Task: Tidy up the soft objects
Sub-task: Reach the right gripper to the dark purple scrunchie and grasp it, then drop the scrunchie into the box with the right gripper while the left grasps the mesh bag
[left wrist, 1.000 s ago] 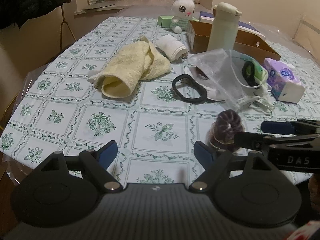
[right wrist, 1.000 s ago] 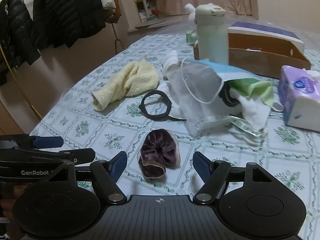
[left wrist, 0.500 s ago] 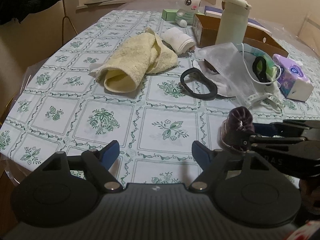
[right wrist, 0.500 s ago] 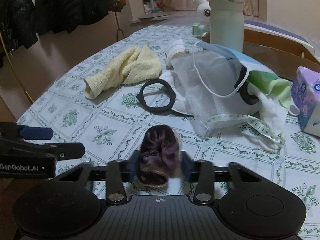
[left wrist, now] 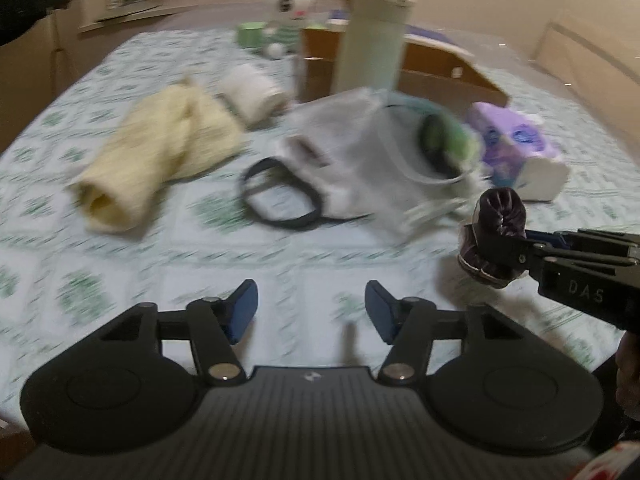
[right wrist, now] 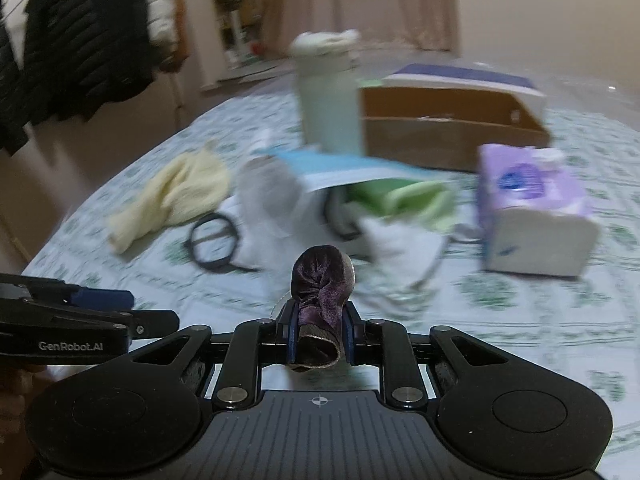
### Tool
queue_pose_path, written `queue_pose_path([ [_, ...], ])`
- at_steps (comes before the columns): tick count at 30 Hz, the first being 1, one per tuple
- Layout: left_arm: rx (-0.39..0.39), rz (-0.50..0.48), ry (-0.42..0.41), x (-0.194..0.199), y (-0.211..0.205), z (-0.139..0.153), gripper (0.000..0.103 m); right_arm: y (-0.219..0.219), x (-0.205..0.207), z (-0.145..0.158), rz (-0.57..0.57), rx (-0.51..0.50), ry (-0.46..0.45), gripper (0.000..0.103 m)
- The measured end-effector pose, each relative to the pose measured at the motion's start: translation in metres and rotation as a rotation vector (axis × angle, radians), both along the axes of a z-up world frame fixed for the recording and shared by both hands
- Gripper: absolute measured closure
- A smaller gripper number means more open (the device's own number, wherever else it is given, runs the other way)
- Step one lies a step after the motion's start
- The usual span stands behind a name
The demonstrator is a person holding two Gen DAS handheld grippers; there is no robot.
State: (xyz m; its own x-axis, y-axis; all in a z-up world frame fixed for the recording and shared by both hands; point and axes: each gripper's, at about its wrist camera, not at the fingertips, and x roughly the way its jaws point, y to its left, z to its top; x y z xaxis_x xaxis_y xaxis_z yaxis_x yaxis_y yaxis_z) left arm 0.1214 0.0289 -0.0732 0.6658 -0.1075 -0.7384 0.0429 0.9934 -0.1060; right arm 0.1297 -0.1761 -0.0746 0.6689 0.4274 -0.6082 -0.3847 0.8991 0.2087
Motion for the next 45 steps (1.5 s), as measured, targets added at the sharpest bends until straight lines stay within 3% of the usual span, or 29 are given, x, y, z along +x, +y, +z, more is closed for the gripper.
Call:
queue_pose_path([
  [7,-0.079,-0.049,-0.04,0.034,-0.028,-0.006,0.052,-0.038,0.011,0.005,-0.107,0.018,-0.004,0.081],
  [17,-0.311,0.051,0.027,0.072,-0.024,-0.025,0.05,-0.063,0.018,-0.002,-0.168,0.053,0.019,0.081],
  [21,-0.396,0.073,0.018,0.079,-0.021,-0.028,0.05,-0.069,0.02,-0.003,-0.181,0.069,0.03,0.081],
  [23,-0.427,0.072,0.013,0.08,-0.02,-0.028,0.057,-0.071,0.02,-0.005,-0.188,0.068,0.032,0.081],
  [26,-0.449,0.064,0.014,0.082,-0.019,-0.028,0.092,-0.073,0.02,-0.006,-0.196,0.069,0.036,0.081],
  [29,-0.432,0.061,0.006,0.079,-0.017,-0.027,0.102,-0.073,0.019,-0.006,-0.199,0.069,0.039,0.081],
  [33,-0.383,0.058,-0.023,0.067,-0.009,-0.021,0.103,-0.073,0.017,-0.004,-0.193,0.071,0.036,0.081],
  [45,-0.051,-0.015,-0.124,0.03,0.033,0.028,0.103,-0.086,0.02,0.023,-0.138,0.089,-0.006,0.081],
])
